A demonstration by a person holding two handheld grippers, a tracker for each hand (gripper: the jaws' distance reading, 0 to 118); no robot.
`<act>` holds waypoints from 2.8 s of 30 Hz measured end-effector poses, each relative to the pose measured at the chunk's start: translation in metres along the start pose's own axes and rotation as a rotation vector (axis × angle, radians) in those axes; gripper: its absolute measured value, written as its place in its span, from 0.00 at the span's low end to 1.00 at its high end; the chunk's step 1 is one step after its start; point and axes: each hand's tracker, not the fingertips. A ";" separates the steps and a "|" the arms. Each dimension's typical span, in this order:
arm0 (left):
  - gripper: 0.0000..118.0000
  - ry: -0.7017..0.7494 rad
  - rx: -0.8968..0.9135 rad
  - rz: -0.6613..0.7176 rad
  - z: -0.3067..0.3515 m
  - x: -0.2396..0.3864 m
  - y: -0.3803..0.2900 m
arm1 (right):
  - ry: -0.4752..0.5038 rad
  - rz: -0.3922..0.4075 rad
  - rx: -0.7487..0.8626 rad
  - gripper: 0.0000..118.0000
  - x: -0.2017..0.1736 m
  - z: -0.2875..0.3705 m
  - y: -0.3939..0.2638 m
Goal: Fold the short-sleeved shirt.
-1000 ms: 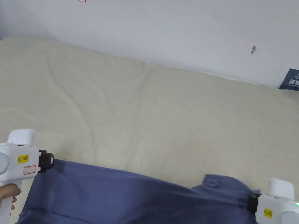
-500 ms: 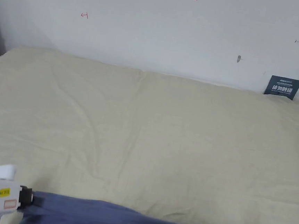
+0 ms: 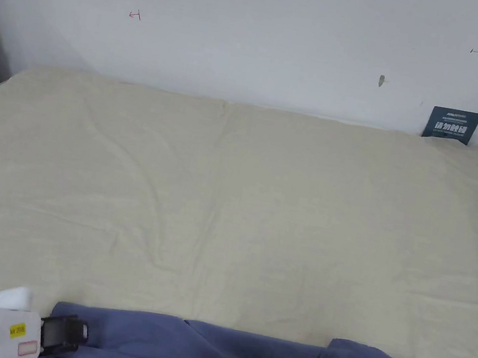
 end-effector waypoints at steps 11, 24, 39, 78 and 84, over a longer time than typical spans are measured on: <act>0.90 -0.125 0.538 -0.183 0.100 0.101 0.048 | 0.032 0.151 0.604 0.77 -0.063 0.096 0.089; 0.01 -0.153 0.727 -0.328 0.123 0.143 0.028 | 0.002 0.162 0.732 0.00 -0.079 0.117 0.091; 0.01 -0.456 0.111 -0.026 0.082 -0.002 0.053 | 0.018 0.224 0.653 0.00 -0.101 0.094 0.088; 0.09 -0.251 -0.125 -0.085 -0.024 -0.059 0.044 | -0.006 0.274 0.493 0.00 -0.121 0.044 0.085; 0.09 -0.179 -0.085 -0.139 0.009 -0.061 0.064 | 0.013 0.264 0.521 0.00 -0.118 0.054 0.087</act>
